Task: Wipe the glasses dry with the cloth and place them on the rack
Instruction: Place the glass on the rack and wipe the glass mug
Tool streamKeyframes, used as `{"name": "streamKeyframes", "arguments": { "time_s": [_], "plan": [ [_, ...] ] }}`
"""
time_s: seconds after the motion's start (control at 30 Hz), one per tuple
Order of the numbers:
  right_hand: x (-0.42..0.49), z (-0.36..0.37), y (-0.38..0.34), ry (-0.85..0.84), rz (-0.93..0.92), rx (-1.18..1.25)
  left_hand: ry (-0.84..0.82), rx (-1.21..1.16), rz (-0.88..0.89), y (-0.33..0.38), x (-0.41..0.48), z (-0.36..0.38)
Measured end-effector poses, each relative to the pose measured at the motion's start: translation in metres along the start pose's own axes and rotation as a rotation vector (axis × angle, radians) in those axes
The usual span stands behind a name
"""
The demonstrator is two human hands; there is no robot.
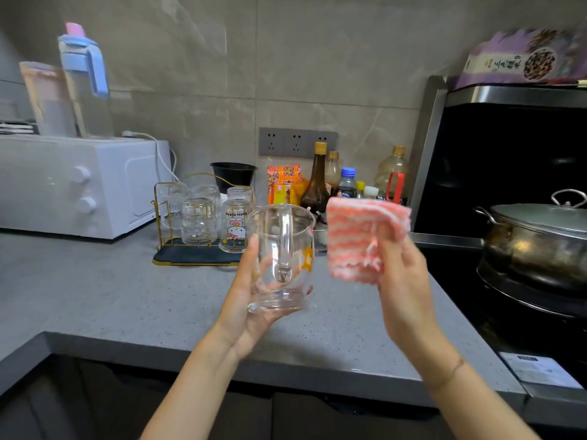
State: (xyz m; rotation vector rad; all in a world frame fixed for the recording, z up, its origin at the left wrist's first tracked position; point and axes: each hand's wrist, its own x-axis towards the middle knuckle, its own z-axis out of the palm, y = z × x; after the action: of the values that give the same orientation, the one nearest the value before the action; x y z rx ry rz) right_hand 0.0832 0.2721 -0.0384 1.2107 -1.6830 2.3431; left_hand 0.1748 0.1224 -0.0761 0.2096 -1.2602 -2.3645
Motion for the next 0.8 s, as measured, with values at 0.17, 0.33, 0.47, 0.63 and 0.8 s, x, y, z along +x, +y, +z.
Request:
{"name": "streamKeyframes", "arguments": {
  "time_s": [0.17, 0.33, 0.47, 0.63, 0.8],
  "plan": [
    [0.048, -0.002, -0.02, -0.009, 0.076, -0.221, -0.136, 0.302, -0.051, -0.008, 0.0, -0.012],
    [0.056, 0.003, -0.035, -0.65, 0.374, -0.671, -0.158, 0.528, 0.025, -0.007, -0.004, -0.01],
    [0.053, -0.005, -0.031, -1.002, 0.478, -0.551, -0.189, 0.578, 0.007, -0.005, -0.006, -0.011],
    [0.041, -0.015, -0.015, -1.003, 0.582, -0.295, -0.264, 0.549, -0.142, -0.004, -0.01, -0.011],
    [0.031, -0.018, -0.012, -0.8, 0.705, -0.137, -0.158, 0.504, -0.245, -0.004, -0.005, -0.022]
  ]
}}
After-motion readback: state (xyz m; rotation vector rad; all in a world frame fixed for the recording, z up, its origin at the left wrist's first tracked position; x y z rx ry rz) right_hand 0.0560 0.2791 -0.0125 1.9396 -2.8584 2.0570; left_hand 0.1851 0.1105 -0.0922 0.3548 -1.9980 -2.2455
